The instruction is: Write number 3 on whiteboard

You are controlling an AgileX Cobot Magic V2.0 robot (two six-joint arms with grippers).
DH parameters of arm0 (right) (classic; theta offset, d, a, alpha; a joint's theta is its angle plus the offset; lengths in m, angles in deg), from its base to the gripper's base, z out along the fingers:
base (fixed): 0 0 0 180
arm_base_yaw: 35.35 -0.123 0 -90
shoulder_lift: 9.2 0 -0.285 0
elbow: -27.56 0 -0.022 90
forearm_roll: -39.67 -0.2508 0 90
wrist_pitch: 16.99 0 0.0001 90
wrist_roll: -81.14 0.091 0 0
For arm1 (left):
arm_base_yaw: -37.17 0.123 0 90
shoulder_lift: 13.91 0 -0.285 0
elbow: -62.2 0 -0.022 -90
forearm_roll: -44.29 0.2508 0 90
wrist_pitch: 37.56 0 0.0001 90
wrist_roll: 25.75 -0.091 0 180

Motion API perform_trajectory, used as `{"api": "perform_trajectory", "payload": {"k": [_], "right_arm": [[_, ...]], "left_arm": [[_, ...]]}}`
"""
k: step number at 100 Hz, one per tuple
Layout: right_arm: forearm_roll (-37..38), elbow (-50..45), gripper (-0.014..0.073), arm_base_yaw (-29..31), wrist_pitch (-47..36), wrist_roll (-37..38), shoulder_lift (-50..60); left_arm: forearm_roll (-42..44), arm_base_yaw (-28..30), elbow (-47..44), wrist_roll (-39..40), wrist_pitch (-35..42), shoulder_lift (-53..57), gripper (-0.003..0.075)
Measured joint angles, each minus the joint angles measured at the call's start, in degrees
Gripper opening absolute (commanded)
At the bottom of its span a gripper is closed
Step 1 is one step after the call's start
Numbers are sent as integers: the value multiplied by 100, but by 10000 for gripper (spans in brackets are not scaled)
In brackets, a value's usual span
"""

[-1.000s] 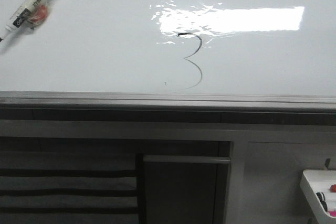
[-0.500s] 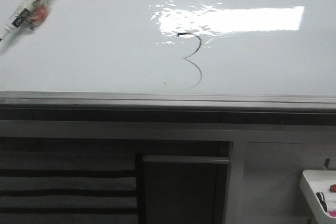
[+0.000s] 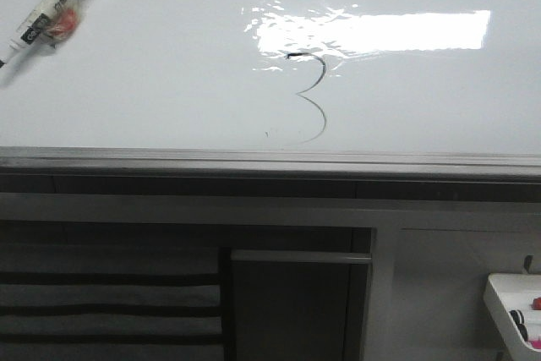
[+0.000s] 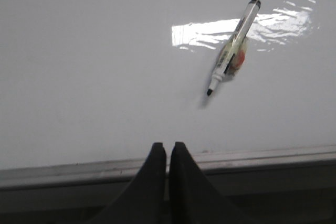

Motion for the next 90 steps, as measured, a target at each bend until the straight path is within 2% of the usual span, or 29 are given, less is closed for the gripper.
{"api": "perform_trajectory", "payload": {"k": [13, 18, 25, 90], "right_arm": [[5, 0, -79, 0, 0, 0, 10], [5, 0, -79, 0, 0, 0, 10], [5, 0, -79, 0, 10, 0, 10], [5, 0, -79, 0, 10, 0, 10]], "left_arm": [[1738, 10, -171, 1997, 52, 11, -19], [2298, 21, -171, 2456, 115, 11, -19], [2645, 21, -171, 2797, 129, 11, -19], [2864, 21, -171, 3035, 151, 11, -19]]}}
